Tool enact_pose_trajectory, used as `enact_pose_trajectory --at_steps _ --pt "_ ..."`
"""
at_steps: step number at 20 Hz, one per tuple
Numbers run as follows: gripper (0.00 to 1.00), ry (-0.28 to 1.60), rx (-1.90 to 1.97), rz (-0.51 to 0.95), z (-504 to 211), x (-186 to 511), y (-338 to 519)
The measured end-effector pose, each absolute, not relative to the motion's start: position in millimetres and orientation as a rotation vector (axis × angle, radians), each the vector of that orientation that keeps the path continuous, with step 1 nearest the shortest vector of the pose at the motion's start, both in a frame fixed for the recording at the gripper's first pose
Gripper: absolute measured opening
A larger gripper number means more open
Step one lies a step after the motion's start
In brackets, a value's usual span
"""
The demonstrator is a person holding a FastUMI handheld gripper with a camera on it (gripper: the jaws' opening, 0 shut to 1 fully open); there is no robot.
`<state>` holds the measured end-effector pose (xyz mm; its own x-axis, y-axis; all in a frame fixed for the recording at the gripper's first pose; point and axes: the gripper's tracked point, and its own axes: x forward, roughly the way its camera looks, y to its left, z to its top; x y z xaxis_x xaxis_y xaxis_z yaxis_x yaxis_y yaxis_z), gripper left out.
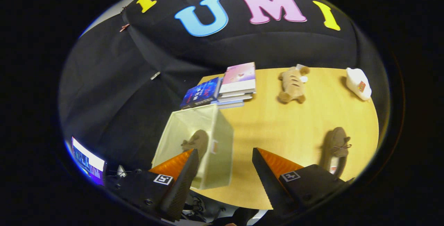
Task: Open the storage box then place both shoes into the box .Put the left shoe in first, then the right shoe, with the right side of both shoes facing outward in a uniform manner.
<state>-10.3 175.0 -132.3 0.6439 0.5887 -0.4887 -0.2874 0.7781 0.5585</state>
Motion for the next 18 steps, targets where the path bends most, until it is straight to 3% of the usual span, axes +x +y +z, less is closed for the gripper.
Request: enact_pose_trajectory --at_steps 10,18 --pt "0.97 0.812 0.43 0.219 -233.8 -17.2 -31.6" --pt "0.9 1.002 0.412 0.192 -333.2 -21.2 -61.5"
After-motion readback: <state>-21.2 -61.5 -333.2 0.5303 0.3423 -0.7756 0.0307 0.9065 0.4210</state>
